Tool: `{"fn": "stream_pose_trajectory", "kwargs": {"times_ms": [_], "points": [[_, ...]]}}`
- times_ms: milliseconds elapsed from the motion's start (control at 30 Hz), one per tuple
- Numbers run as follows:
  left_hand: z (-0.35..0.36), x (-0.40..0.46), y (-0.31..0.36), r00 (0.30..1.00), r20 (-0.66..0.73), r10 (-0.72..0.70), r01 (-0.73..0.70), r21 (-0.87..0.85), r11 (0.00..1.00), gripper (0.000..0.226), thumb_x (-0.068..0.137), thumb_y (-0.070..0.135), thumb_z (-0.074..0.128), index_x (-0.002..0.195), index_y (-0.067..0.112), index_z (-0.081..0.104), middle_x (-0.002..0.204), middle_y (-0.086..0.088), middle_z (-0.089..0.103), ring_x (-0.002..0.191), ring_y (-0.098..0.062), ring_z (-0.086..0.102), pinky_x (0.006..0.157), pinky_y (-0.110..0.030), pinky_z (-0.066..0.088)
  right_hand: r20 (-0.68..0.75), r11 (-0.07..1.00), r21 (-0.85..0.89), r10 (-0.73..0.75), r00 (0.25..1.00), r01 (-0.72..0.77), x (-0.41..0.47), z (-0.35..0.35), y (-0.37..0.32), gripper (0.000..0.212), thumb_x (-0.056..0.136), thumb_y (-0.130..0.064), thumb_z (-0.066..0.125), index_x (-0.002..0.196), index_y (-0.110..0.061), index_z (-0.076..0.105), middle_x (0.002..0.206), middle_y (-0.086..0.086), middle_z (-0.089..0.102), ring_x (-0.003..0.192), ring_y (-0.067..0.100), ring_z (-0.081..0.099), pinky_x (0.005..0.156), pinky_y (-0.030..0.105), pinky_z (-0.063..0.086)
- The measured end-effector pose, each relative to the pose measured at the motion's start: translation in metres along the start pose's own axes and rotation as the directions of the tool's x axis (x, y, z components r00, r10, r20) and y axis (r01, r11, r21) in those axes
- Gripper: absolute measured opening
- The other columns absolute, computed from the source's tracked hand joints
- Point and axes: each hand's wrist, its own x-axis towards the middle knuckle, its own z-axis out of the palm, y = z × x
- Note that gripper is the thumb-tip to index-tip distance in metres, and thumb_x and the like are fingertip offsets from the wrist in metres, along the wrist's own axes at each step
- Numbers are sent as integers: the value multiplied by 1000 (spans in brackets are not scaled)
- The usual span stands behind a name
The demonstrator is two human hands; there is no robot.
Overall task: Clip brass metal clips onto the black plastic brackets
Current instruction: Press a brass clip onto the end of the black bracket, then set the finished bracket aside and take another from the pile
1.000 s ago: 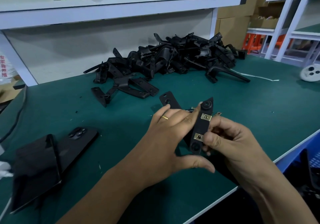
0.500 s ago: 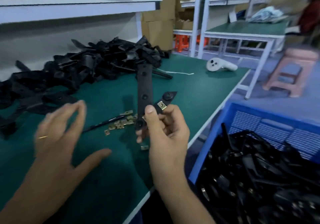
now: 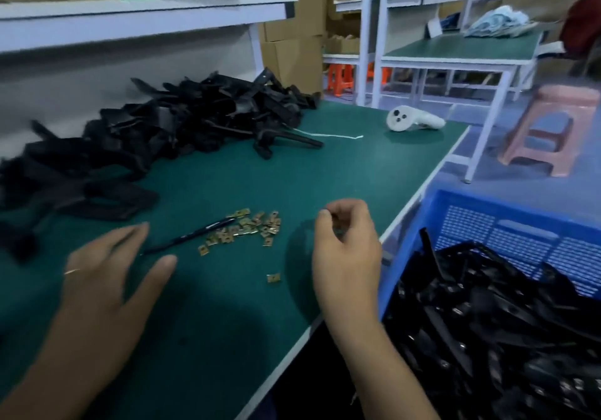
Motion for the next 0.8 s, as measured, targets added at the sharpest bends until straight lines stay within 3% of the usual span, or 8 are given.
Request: {"fn": "stream_pose_trajectory", "kwargs": {"times_ms": [133,233,333,533,600,667,733,800], "points": [[-16,-9,-1,987,-38,-155,156,24,987,73,96,67,49,143,11,60,141,-3,54,135,-19,38,116,-27,21,328,897,-363,-128,936,251,-3,3,-4,15,95,-38,63,86,-26,58,85,-10,62,86,21,59,79,38,47],[-12,-6,-10,968,-42,-247,249,56,967,61,98,50,55,147,15,55,143,0,50,136,-16,37,114,-24,24,629,881,-300,-106,770,367,5,-5,-13,14,86,-43,73,78,-34,67,83,-12,64,82,5,59,78,25,43],[-10,1,-21,966,-55,-252,257,123,958,58,101,42,56,153,18,47,148,-5,46,138,-22,36,116,-34,33,782,910,-205,-70,619,361,7,-12,-18,16,72,-42,87,80,-44,73,89,-14,66,90,-1,61,79,11,41],[-4,38,-34,951,73,-300,274,247,930,56,108,52,31,162,39,26,167,-1,25,152,-27,20,121,-48,24,788,905,-142,-142,599,401,7,-10,-11,27,74,-20,91,70,-36,70,85,-7,61,83,5,58,77,21,44],[-5,43,-34,950,-31,-312,300,378,876,59,106,49,37,160,26,34,162,-11,32,149,-31,25,119,-52,26,790,901,-138,-150,595,410,9,-10,-6,26,75,-22,90,74,-38,69,84,-9,61,85,6,58,76,23,45],[-8,46,-33,928,-240,-285,367,461,808,58,99,38,51,151,13,46,152,-19,41,140,-37,35,111,-55,33,798,898,-133,-154,583,419,10,-11,-3,28,76,-24,89,82,-40,67,87,-14,61,86,7,58,74,23,44],[-12,46,-39,875,-321,-363,477,437,763,67,94,30,56,156,11,36,157,-20,36,144,-38,32,111,-57,31,795,894,-117,-176,581,432,10,-11,0,29,78,-22,88,85,-38,65,88,-19,62,83,6,58,68,22,43],[-17,46,-48,783,-249,-570,622,343,705,79,96,25,56,163,11,18,164,-16,29,149,-38,27,115,-56,28,789,892,-107,-193,583,440,10,-8,2,27,80,-22,85,86,-37,63,82,-19,64,77,6,58,62,20,42]]}}
